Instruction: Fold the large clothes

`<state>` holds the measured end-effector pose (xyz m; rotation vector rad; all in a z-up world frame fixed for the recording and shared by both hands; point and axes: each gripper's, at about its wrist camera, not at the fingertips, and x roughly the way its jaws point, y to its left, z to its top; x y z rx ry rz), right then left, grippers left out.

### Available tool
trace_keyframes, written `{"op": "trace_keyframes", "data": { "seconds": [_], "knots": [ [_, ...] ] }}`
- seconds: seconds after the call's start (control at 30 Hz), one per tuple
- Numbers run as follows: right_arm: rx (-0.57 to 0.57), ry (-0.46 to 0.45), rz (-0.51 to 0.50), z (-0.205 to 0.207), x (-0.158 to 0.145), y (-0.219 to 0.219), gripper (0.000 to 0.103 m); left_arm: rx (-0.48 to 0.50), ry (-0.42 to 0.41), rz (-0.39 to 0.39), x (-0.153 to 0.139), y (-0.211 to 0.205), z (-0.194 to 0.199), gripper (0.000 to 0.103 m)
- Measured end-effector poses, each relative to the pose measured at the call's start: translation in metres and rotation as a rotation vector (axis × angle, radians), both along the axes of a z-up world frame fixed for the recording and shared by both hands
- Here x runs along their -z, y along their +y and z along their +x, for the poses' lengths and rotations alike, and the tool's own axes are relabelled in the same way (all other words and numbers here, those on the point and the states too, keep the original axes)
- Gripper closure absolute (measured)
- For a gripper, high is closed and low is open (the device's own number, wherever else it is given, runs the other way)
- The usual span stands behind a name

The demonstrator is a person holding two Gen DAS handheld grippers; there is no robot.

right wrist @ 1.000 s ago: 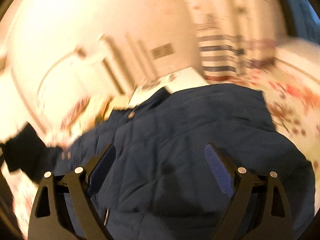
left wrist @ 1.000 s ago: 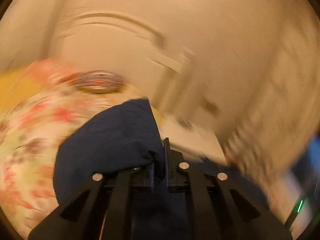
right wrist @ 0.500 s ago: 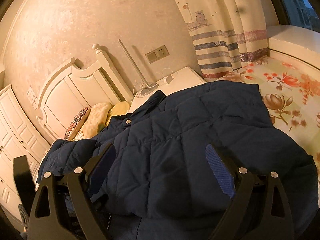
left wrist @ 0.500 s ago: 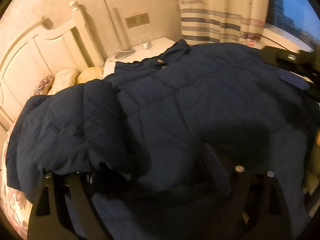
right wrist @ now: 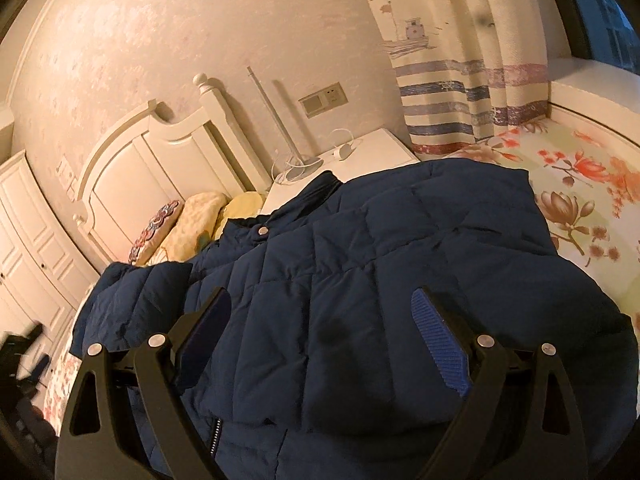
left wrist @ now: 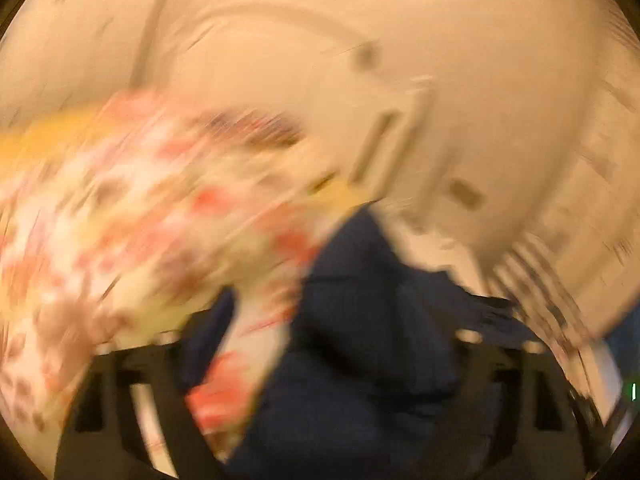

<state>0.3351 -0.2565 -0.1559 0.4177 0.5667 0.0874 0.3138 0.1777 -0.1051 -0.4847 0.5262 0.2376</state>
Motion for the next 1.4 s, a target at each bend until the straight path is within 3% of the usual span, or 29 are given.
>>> {"op": "trace_keyframes", "data": {
  "seconds": [0.1,0.23,0.37,0.43,0.5,0.6,0.73,0.83,0.87,0.9,0.93,1.0,1.13,1.23,1.3,1.4],
  "knots": [
    [-0.012,0.010,-0.023,0.002,0.000,0.006,0.014,-0.122,0.104,-0.047,0.027,0.025,0.004,0.047],
    [-0.082,0.009,-0.120,0.003,-0.004,0.028,0.014,-0.160,0.181,0.009,0.045,0.028,0.009,0.048],
    [-0.310,-0.009,-0.391,-0.001,-0.011,0.102,0.014,-0.120,0.238,0.069,0.053,0.018,0.018,0.046],
    [-0.413,-0.014,-0.593,-0.004,-0.007,0.150,0.014,-0.102,0.247,0.089,0.055,0.015,0.014,0.046],
    [-0.499,-0.037,-0.698,-0.005,-0.004,0.183,0.014,-0.091,0.251,0.101,0.058,0.013,0.016,0.044],
    [-0.587,-0.052,-0.808,-0.002,-0.001,0.224,0.014,-0.090,0.242,0.112,0.058,0.010,0.014,0.038],
    [-0.651,-0.080,-0.849,0.009,-0.004,0.262,0.016,-0.089,0.245,0.113,0.056,0.010,0.016,0.036],
    [-0.684,-0.055,-0.752,0.025,-0.013,0.271,0.024,-0.089,0.242,0.114,0.056,0.010,0.016,0.033],
    [-0.699,-0.049,-0.730,0.029,-0.015,0.272,0.034,-0.088,0.242,0.115,0.056,0.010,0.016,0.033],
    [-0.721,-0.053,-0.707,0.030,-0.017,0.272,0.053,-0.087,0.241,0.116,0.056,0.009,0.017,0.032],
    [-0.742,-0.065,-0.679,0.026,-0.021,0.270,0.058,-0.086,0.240,0.117,0.056,0.009,0.017,0.032],
    [-0.722,-0.102,-0.526,0.024,-0.039,0.245,0.073,-0.085,0.234,0.116,0.055,0.009,0.016,0.030],
    [-0.544,-0.141,-0.106,0.026,-0.072,0.143,0.079,-0.077,0.226,0.123,0.054,0.007,0.015,0.029],
    [-0.386,-0.137,0.146,0.029,-0.070,0.055,0.082,-0.062,0.225,0.150,0.052,0.001,0.016,0.028],
    [-0.312,-0.082,0.260,0.036,-0.054,0.009,0.082,-0.057,0.224,0.162,0.051,-0.002,0.017,0.026],
    [-0.208,0.028,0.315,0.043,-0.017,-0.036,0.081,-0.056,0.225,0.169,0.051,-0.002,0.017,0.025]
  ]
}}
